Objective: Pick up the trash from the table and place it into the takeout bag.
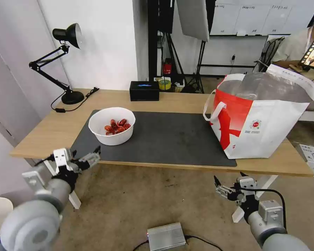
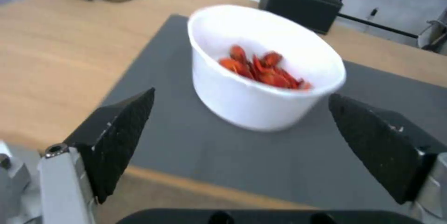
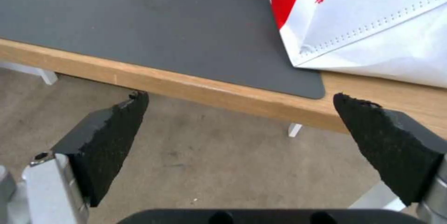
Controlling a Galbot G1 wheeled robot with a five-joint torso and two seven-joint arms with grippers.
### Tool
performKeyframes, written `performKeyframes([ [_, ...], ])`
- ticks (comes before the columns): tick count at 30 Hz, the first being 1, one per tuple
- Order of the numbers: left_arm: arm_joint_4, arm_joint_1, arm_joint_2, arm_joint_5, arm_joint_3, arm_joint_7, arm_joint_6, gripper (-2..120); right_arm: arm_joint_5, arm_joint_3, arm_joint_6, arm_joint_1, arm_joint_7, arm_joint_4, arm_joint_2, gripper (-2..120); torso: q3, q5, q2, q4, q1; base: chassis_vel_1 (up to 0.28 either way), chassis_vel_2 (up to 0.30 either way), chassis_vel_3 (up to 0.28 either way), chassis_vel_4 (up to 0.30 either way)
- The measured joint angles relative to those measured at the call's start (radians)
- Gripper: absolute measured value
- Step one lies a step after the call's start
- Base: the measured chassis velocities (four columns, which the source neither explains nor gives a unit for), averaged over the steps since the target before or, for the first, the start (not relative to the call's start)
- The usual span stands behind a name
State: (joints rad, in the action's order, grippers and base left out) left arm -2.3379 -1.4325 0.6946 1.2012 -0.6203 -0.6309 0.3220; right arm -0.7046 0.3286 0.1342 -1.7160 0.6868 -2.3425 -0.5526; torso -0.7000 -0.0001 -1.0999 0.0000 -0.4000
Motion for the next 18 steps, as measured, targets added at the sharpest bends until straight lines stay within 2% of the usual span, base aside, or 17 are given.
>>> performKeyframes([
  [1, 0.000, 0.000, 0.000, 0.000, 0.000, 0.000, 0.000, 100, 0.000, 0.000, 0.000, 0.000, 0.000, 0.000, 0.000, 100, 0.000, 0.0000, 0.000, 0.0000, 0.000, 0.000, 0.000, 0.000, 0.000],
  [4, 0.053, 0.094, -0.072, 0.071, 0.028, -0.015, 0.010, 100, 0.000, 0.000, 0.000, 0.000, 0.000, 0.000, 0.000, 100, 0.000, 0.0000, 0.000, 0.0000, 0.000, 0.000, 0.000, 0.000, 0.000],
  [5, 0.053, 0.094, -0.072, 0.071, 0.028, -0.015, 0.010, 100, 0.000, 0.000, 0.000, 0.000, 0.000, 0.000, 0.000, 100, 0.000, 0.0000, 0.000, 0.0000, 0.000, 0.000, 0.000, 0.000, 0.000],
  [6, 0.096, 0.165, -0.110, 0.107, 0.059, -0.022, 0.022, 100, 0.000, 0.000, 0.000, 0.000, 0.000, 0.000, 0.000, 100, 0.000, -0.0001, 0.000, -0.0001, 0.000, 0.000, 0.000, 0.000, 0.000],
  [9, 0.178, 0.297, -0.162, 0.148, 0.140, -0.035, 0.036, 100, 0.000, -0.001, 0.000, 0.000, 0.000, 0.000, 0.000, 100, 0.000, -0.0001, 0.000, -0.0002, 0.000, 0.000, 0.000, 0.000, 0.000],
  [10, 0.178, 0.297, -0.162, 0.148, 0.140, -0.035, 0.036, 100, 0.000, -0.001, 0.000, 0.000, 0.000, 0.000, 0.000, 100, 0.000, -0.0001, 0.000, -0.0002, 0.000, 0.000, 0.000, 0.000, 0.000],
  [13, 0.275, 0.453, -0.196, 0.248, 0.241, -0.044, 0.073, 100, 0.000, -0.001, 0.000, 0.001, 0.000, 0.000, 0.000, 100, 0.000, 0.0000, 0.000, 0.0000, 0.000, 0.000, 0.000, 0.000, 0.000],
  [14, 0.275, 0.453, -0.196, 0.248, 0.241, -0.044, 0.073, 100, 0.000, -0.001, 0.000, 0.001, 0.000, 0.000, 0.000, 100, 0.000, 0.0000, 0.000, 0.0000, 0.000, 0.000, 0.000, 0.000, 0.000],
  [18, 0.353, 0.597, -0.197, 0.352, 0.357, -0.053, 0.111, 100, 0.000, -0.001, 0.000, 0.001, 0.000, 0.000, 0.000, 100, 0.000, 0.0000, 0.000, -0.0001, 0.000, 0.000, 0.000, 0.000, 0.000],
])
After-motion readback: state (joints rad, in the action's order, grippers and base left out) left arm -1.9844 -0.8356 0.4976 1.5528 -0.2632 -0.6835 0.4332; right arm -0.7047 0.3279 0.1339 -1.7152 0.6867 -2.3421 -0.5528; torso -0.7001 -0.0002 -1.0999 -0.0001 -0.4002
